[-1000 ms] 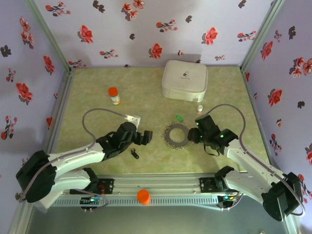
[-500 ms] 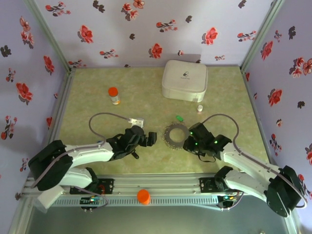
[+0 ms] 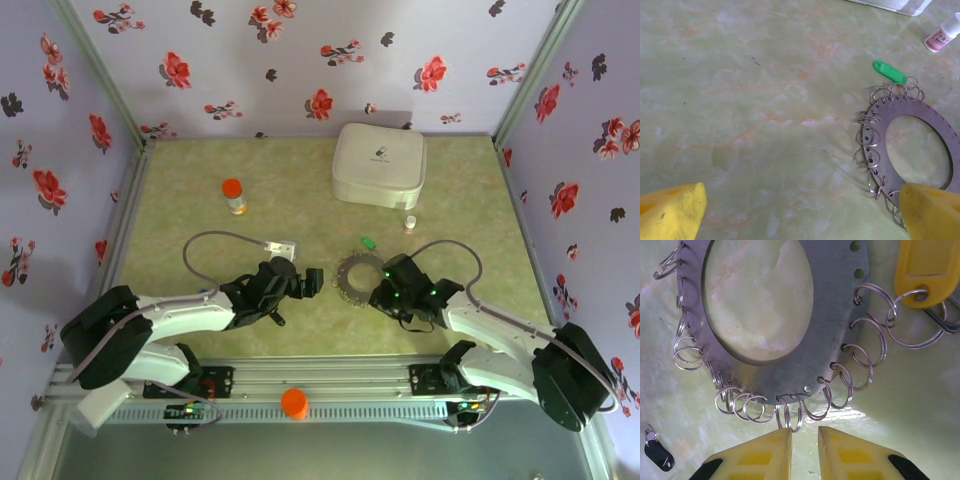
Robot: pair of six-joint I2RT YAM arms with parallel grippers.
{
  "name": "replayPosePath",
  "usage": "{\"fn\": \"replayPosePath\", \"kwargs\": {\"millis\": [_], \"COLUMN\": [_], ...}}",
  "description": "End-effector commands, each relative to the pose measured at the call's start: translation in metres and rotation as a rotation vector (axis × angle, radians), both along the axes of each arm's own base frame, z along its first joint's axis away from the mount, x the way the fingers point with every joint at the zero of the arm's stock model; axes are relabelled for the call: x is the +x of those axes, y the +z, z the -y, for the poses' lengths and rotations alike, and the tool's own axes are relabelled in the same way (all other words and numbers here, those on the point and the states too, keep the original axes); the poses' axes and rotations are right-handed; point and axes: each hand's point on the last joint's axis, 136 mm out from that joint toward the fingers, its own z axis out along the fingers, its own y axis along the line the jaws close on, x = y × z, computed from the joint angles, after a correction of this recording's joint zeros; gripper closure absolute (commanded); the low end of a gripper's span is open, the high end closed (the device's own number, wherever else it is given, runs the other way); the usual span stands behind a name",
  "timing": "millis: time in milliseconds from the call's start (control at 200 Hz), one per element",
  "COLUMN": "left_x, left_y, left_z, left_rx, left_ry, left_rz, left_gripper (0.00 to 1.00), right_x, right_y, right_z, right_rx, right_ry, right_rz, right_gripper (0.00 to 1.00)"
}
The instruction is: Put the keys on the keyring
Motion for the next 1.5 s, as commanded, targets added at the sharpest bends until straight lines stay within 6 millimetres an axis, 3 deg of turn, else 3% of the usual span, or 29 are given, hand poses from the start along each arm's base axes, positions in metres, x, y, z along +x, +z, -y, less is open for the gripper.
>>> {"fn": "replayPosePath", "kwargs": {"millis": [0, 470, 1010, 1285, 1495], "left_x": [0.003, 0.005, 0.007, 0.007, 0.007], "left_y": [0.008, 0.014, 0.020, 0.017, 0.017], "left_z": [-0.003, -0.004, -0.009, -0.008, -0.009], "left_rx": [-0.010, 0.047, 0.029, 0.034, 0.029], "left_ry": [0.029, 0.017, 0.039, 0.040, 0.042], "left_rz": [0.026, 0.042, 0.072, 0.074, 0.077], "left_gripper": [0.02, 0.03, 0.04, 0.04, 0.04], "right_x": [0.001, 0.006, 0.008, 0.006, 0.011], "right_y": [-0.002, -0.007, -0.010, 0.000, 0.008], "right_z": [-0.007, -0.017, -0.023, -0.027, -0.041], "right_rx": [0.036, 0.051, 0.029, 0.015, 0.064], "right_ry": [-0.010, 0.008, 0.059, 0.130, 0.164], "right_rz": [-0.011, -0.013, -0.032, -0.025, -0.015], "right_gripper": [0.79, 0.83, 0.80, 0.79, 0.78]}}
